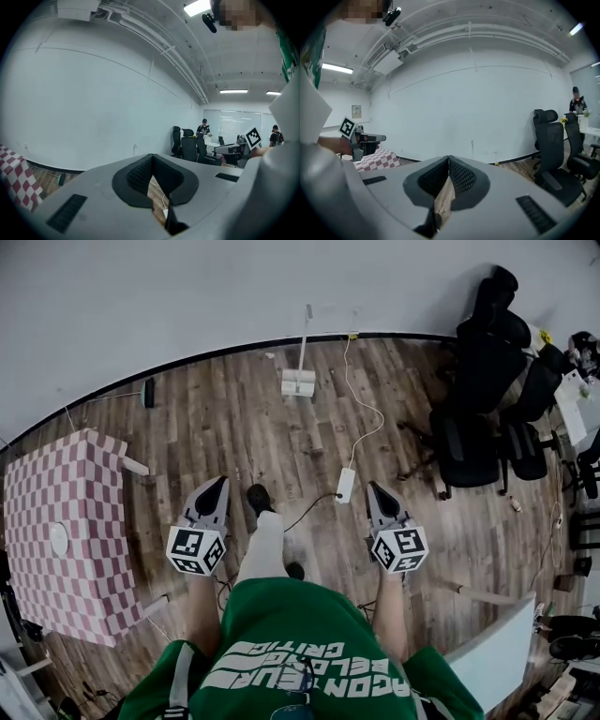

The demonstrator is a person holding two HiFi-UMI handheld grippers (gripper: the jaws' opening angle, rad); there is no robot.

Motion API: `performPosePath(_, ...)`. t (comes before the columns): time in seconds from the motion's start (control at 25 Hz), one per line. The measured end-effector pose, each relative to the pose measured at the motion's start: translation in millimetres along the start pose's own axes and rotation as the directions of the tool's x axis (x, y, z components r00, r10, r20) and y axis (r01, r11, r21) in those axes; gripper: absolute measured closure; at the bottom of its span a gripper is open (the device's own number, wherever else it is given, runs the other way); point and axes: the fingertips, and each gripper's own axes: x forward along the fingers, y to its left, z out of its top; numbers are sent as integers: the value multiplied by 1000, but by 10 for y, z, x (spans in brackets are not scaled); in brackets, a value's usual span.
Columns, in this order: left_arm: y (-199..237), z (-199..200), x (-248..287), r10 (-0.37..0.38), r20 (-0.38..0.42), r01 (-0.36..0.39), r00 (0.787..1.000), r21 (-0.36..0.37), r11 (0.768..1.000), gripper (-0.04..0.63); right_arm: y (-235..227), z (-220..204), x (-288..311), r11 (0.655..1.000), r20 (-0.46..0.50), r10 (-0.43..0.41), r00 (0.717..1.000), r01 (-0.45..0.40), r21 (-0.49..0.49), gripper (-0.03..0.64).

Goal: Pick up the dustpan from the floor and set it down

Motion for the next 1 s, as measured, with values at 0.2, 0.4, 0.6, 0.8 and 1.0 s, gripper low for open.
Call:
performPosePath(0.2,446,230,786,-56,6,56,998,-9,998,598,-297,225,719,999,-23,-43,999,43,0,609)
performPosePath(0.4,935,515,1469,-74,-21,73,997,-12,997,598,-523,554,1516,999,-43,-54,998,54,0,607)
performPosePath(0.6,1403,753,1993,-94,-46,94,995,2,996,598,-617,719,2252,999,-74,-50,996,51,3,609)
performPosePath(0.8,1781,881,2372,-101,-62,101,993,0,995,598,-684,818,2846,999,-109,-44,993,44,-2,607)
performPosePath(1.0,1979,874,2684,-126,-75,125,989,-19,992,598,-743,902,3177,999,-116,-55,992,54,-9,607)
